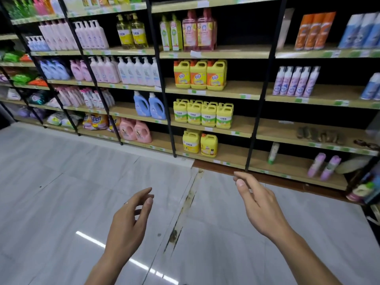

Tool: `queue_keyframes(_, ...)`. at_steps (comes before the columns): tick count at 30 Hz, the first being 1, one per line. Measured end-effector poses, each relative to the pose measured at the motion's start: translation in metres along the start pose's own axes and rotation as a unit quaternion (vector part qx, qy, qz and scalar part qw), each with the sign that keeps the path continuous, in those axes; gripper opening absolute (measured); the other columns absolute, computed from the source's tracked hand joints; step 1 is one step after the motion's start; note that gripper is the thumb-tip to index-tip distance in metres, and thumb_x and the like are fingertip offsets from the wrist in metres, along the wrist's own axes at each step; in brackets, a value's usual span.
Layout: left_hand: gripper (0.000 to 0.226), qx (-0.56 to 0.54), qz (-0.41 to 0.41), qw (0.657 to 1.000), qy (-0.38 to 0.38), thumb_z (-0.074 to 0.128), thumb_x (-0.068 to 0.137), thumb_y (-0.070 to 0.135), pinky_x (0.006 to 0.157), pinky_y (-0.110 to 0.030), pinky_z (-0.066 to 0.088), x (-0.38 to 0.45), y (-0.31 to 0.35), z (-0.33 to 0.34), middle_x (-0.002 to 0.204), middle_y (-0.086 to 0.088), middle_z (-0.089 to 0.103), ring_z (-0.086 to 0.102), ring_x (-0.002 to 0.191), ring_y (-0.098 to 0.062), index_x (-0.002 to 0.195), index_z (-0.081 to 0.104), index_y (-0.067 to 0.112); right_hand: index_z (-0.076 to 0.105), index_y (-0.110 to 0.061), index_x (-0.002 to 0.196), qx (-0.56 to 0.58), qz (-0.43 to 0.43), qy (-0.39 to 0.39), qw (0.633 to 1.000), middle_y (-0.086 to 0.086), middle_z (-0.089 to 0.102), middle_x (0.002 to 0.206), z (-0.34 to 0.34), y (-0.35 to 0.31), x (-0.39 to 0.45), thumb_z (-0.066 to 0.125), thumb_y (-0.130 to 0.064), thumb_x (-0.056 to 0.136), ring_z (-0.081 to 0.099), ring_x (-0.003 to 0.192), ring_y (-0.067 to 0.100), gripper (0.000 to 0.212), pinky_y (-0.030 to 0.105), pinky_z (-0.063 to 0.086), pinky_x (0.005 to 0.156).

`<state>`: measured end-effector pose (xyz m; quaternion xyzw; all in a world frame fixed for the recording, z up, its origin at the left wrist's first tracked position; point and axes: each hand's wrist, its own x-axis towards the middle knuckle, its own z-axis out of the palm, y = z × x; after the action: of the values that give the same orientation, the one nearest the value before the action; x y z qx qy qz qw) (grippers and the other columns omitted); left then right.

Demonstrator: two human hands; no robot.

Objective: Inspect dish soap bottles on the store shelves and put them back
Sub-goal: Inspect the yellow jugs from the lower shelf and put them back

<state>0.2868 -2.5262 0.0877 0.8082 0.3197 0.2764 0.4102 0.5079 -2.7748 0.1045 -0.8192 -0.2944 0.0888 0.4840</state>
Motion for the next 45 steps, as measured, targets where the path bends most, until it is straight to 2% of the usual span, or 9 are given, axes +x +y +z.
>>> queue_keyframes(4,0.031,-0.006,0.019,1.000,-0.008,0.056,0.105,0.047,0.079,-0.004,0.050,0.099,-0.007,0.017,0.116,0.029,0.076,0.065,0.108,0.014,0.134,0.066,0.043,0.057,-0.042,0.143,-0.014,-0.011,0.015,1.000,-0.019,0.064,0.142,0.020,-0.007,0.089,0.033,-0.061,0.103,0.056,0.131,0.002,0.051,0.020,0.042,0.099)
queue_keyframes(7,0.034,-0.006,0.036,0.999,-0.021,0.055,0.104,0.048,0.079,0.001,0.048,0.170,-0.002,0.025,0.118,0.027,0.075,0.064,0.108,0.016,0.136,0.065,0.042,0.057,-0.042,0.143,-0.017,-0.006,0.022,1.000,-0.021,0.064,0.141,0.032,-0.015,0.148,0.035,-0.055,0.108,0.055,0.133,0.003,0.044,0.016,0.040,0.099)
queue_keyframes(13,0.033,0.005,0.073,0.996,-0.051,0.055,0.106,0.045,0.081,0.003,0.047,0.293,0.003,0.048,0.119,0.028,0.074,0.063,0.109,0.019,0.138,0.064,0.041,0.056,-0.038,0.146,-0.014,0.004,0.030,0.999,-0.018,0.064,0.141,0.050,-0.016,0.252,0.032,-0.063,0.102,0.056,0.130,0.003,0.057,0.010,0.039,0.095)
queue_keyframes(20,0.033,0.013,0.063,0.997,-0.044,0.058,0.107,0.040,0.082,0.002,0.046,0.419,-0.017,0.091,0.118,0.024,0.076,0.064,0.107,0.019,0.138,0.066,0.037,0.055,-0.040,0.148,0.017,-0.004,0.018,1.000,-0.020,0.064,0.140,0.079,0.013,0.393,0.035,-0.062,0.104,0.059,0.130,0.003,0.053,0.034,0.050,0.110)
queue_keyframes(26,0.029,0.047,0.036,0.998,-0.027,0.059,0.108,0.035,0.086,-0.006,0.052,0.527,-0.020,0.126,0.115,0.024,0.076,0.067,0.109,0.010,0.136,0.066,0.038,0.058,-0.032,0.147,0.037,-0.048,0.002,0.998,-0.016,0.067,0.136,0.102,0.029,0.541,0.033,-0.061,0.103,0.061,0.127,0.004,0.059,0.028,0.051,0.103)
queue_keyframes(32,0.031,0.056,0.015,0.998,-0.011,0.059,0.107,0.038,0.085,-0.004,0.051,0.623,-0.016,0.143,0.115,0.025,0.076,0.069,0.108,0.008,0.138,0.066,0.037,0.057,-0.039,0.146,0.044,-0.057,-0.039,0.997,-0.026,0.063,0.132,0.124,0.028,0.666,0.034,-0.060,0.106,0.057,0.122,-0.006,0.051,0.003,0.039,0.091)
queue_keyframes(37,0.032,0.056,0.000,0.998,-0.008,0.058,0.108,0.040,0.084,-0.004,0.051,0.699,-0.033,0.153,0.116,0.026,0.076,0.068,0.108,0.008,0.138,0.065,0.038,0.057,-0.035,0.146,0.047,-0.058,-0.066,0.995,-0.019,0.065,0.140,0.154,0.027,0.745,0.035,-0.060,0.105,0.058,0.126,-0.004,0.053,0.006,0.041,0.095)
queue_keyframes(42,0.030,0.039,0.004,0.999,-0.029,0.060,0.108,0.037,0.084,-0.004,0.050,0.791,-0.068,0.159,0.113,0.026,0.077,0.069,0.107,0.007,0.137,0.067,0.036,0.056,-0.034,0.148,0.036,-0.045,-0.063,0.996,-0.018,0.065,0.136,0.193,0.024,0.823,0.035,-0.060,0.103,0.051,0.113,-0.029,0.055,-0.003,0.040,0.090)
queue_keyframes(45,0.029,0.031,0.021,0.998,-0.043,0.058,0.107,0.040,0.085,-0.003,0.049,0.854,-0.092,0.155,0.111,0.033,0.074,0.069,0.106,0.009,0.135,0.067,0.039,0.054,-0.033,0.150,0.020,-0.033,-0.044,0.998,-0.017,0.063,0.142,0.218,0.013,0.870,0.035,-0.058,0.104,0.055,0.120,-0.015,0.056,0.006,0.042,0.097)
